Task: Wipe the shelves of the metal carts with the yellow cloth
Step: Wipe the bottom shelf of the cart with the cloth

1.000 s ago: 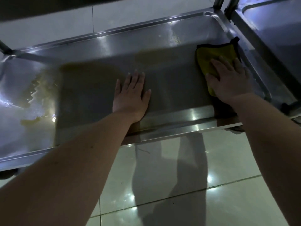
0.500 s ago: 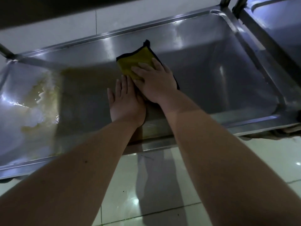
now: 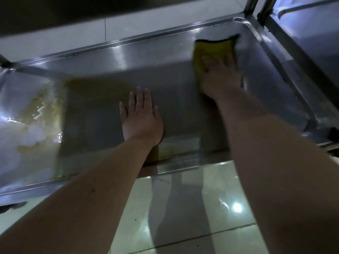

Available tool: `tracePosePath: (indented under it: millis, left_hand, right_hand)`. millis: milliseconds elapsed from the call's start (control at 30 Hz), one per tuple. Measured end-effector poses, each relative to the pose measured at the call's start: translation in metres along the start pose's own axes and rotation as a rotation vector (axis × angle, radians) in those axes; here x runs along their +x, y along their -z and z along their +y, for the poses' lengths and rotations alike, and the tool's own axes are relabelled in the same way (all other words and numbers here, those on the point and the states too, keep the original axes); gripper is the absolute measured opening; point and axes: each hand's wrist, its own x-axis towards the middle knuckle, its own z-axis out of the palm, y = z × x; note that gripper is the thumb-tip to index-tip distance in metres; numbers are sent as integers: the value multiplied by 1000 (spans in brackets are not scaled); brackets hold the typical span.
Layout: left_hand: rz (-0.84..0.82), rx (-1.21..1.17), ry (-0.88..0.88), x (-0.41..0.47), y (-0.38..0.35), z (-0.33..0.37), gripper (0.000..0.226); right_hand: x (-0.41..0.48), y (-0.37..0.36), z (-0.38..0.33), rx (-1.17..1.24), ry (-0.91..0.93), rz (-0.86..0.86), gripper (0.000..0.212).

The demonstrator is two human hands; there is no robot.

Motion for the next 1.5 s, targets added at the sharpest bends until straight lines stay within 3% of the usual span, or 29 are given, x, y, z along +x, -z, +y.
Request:
tracePosePath:
  millis: [100,200,300,433,533,633,767,933,967,1067,1233,1400,1500]
  left_hand:
    - [-27,-16,7,1,0,0,58]
    - [-52,-17,1,-2,1,0,58]
    - [-59,20,-26,-2,1,-1,58]
    - [-62,35,-29,2,-3,-4,65]
    - [-51,46,-28,4,-5,-4,67]
    - [-49,47,-33,5,-6,-3,65]
    - [-100,1,-38,7,0,-7,59]
    - [-91,-523,-37,1,25,-33,48]
    - [-61,-538,-59,-4,32,-46,48]
    - [-40,-282,-176,-31,47,-102,51]
    - [-74,-21,-151,-87,56,-192,63]
    - [0,-40,-125,-92,50,-202,63]
    - [1,-63,-97,-92,50,-206,61]
  right_hand:
    - [-34,-24,-72,-9,272,-65,50]
    - [-50,-27,-80,30,378,-81,51]
    - [-40,-15,-28,40,291,8,48]
    - [-32,11,84,37,21,47,52]
    - [-53,19,111,-1,-77,50,56]
    - [-100,5,69,22,-121,46,54]
    - [-165,-24,-19,-33,214,22,53]
    - [-169,-29,-34,-61,209,-10,53]
    - [-168,-30,-33,-61,205,-18,52]
    - [-169,-31,-36,-75,185,-30,52]
    - [-168,-29,-38,-92,142,-53,51]
    - [-177,-36,-87,-93,-4,-85,55]
    - [-197,-53,-167,-90,103,-112,56]
